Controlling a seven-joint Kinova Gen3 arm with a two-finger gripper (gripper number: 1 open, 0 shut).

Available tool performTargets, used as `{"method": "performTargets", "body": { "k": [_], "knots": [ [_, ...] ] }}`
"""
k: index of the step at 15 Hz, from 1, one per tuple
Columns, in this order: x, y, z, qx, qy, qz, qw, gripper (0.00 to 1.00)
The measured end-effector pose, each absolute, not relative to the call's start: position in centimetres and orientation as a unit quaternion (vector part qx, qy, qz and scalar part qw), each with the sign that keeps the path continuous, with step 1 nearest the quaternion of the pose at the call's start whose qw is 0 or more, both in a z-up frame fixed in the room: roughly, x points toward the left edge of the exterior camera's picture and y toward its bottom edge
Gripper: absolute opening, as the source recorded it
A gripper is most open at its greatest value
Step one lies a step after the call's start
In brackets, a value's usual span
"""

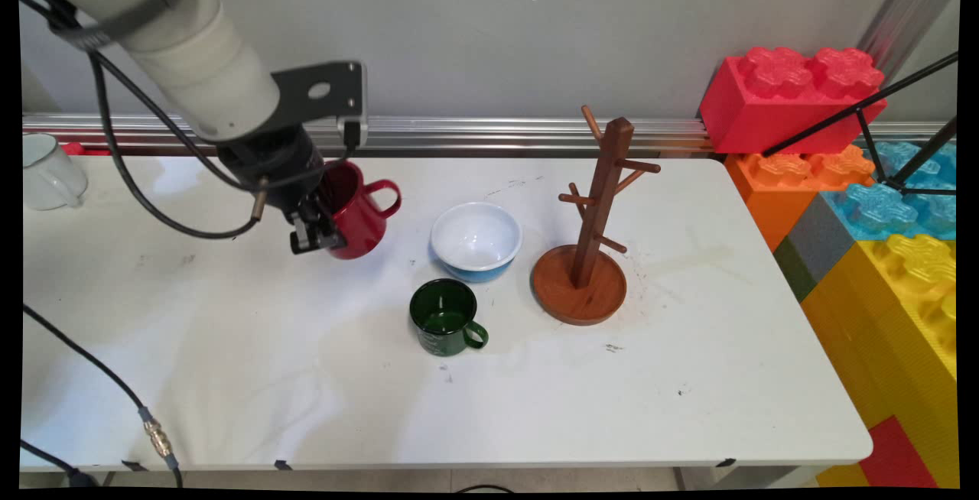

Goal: Place the picked object on the table

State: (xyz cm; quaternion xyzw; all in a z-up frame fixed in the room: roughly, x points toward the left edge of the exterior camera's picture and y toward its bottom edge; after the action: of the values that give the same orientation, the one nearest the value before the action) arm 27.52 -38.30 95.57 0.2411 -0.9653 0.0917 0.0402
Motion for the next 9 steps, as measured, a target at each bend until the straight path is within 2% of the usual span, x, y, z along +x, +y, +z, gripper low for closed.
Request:
{"method": "performTargets", "body": {
  "k": [9],
  "knots": [
    [27.9,-40.3,89.3,0.213,-0.973,0.091,-0.011,0.0]
  ]
}}
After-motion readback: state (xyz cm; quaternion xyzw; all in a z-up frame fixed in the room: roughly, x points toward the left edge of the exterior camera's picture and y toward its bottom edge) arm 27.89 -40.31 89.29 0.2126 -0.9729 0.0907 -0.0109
